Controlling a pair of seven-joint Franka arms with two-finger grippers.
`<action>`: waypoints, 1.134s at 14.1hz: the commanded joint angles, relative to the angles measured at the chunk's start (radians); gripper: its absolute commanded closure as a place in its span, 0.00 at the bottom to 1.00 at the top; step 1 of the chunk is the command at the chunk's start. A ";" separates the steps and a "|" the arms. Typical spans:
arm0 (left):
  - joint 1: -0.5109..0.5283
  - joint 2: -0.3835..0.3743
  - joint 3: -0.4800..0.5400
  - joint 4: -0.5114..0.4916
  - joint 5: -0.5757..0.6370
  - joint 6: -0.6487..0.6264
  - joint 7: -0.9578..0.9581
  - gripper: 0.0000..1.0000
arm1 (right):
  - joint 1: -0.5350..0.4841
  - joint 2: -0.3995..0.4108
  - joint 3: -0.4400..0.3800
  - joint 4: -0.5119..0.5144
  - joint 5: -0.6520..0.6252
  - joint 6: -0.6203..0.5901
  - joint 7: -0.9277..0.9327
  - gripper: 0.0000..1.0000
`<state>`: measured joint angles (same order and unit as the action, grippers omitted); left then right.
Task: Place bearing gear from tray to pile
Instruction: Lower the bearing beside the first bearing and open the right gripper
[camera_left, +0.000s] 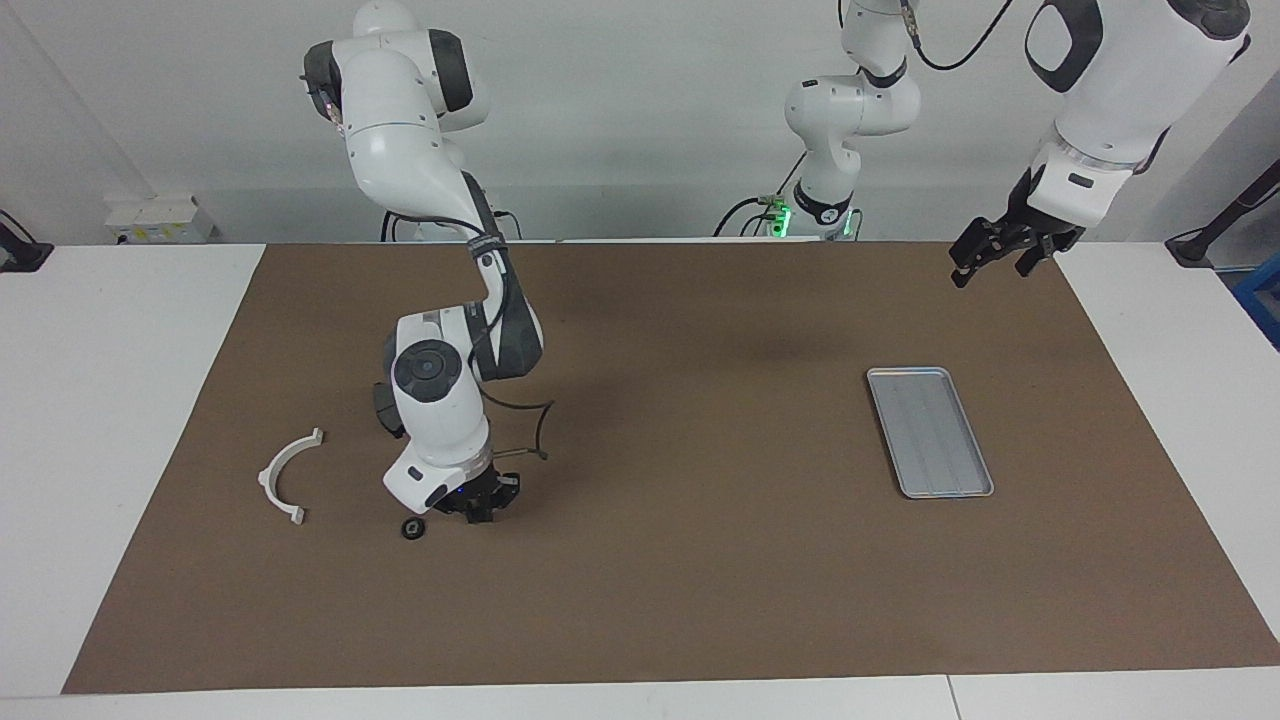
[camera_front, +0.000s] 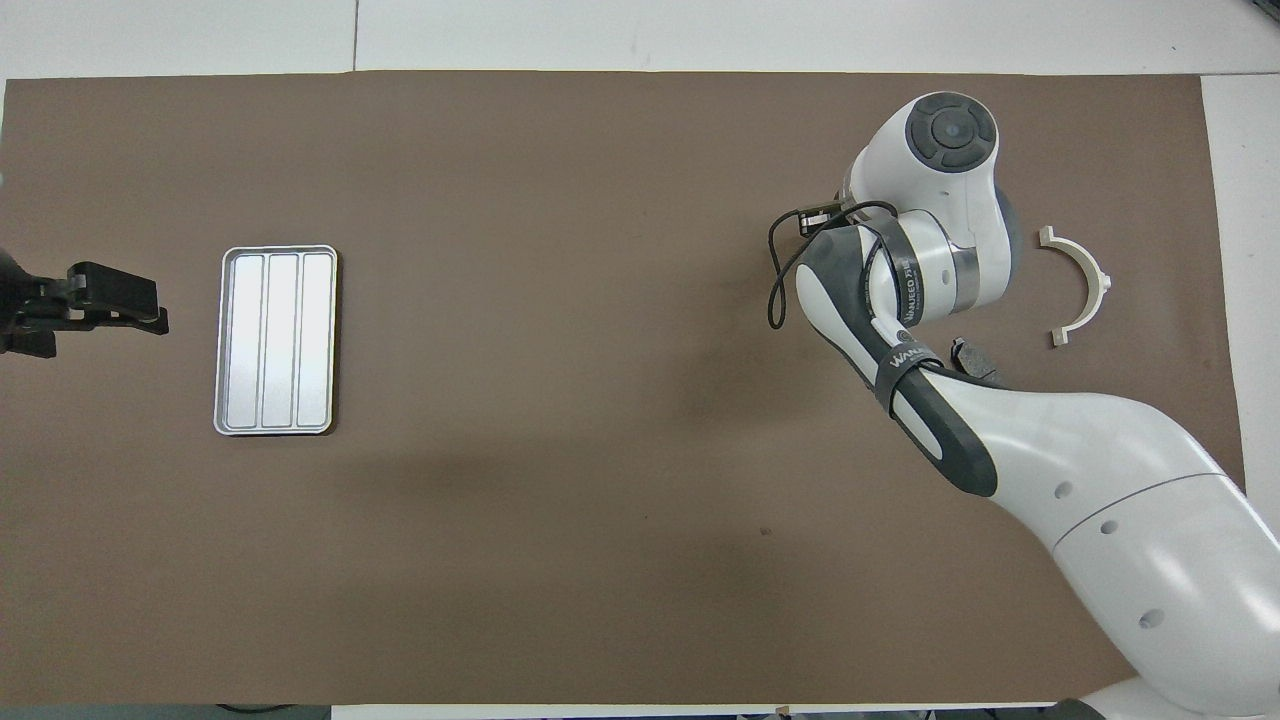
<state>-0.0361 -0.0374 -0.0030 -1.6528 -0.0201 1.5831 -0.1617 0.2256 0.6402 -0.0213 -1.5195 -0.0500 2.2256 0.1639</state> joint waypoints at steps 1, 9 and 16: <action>-0.010 -0.006 0.006 0.001 0.008 -0.015 -0.001 0.00 | -0.011 -0.039 0.012 -0.059 0.006 0.032 -0.014 0.53; -0.010 -0.004 0.006 0.001 0.008 -0.015 -0.001 0.00 | -0.006 -0.043 0.011 -0.041 0.002 0.020 -0.015 0.00; -0.010 -0.006 0.006 0.001 0.008 -0.015 -0.001 0.00 | -0.051 -0.089 0.009 -0.041 0.002 -0.013 -0.030 0.00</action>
<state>-0.0361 -0.0374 -0.0030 -1.6528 -0.0201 1.5816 -0.1617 0.1971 0.5947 -0.0235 -1.5303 -0.0501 2.2333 0.1628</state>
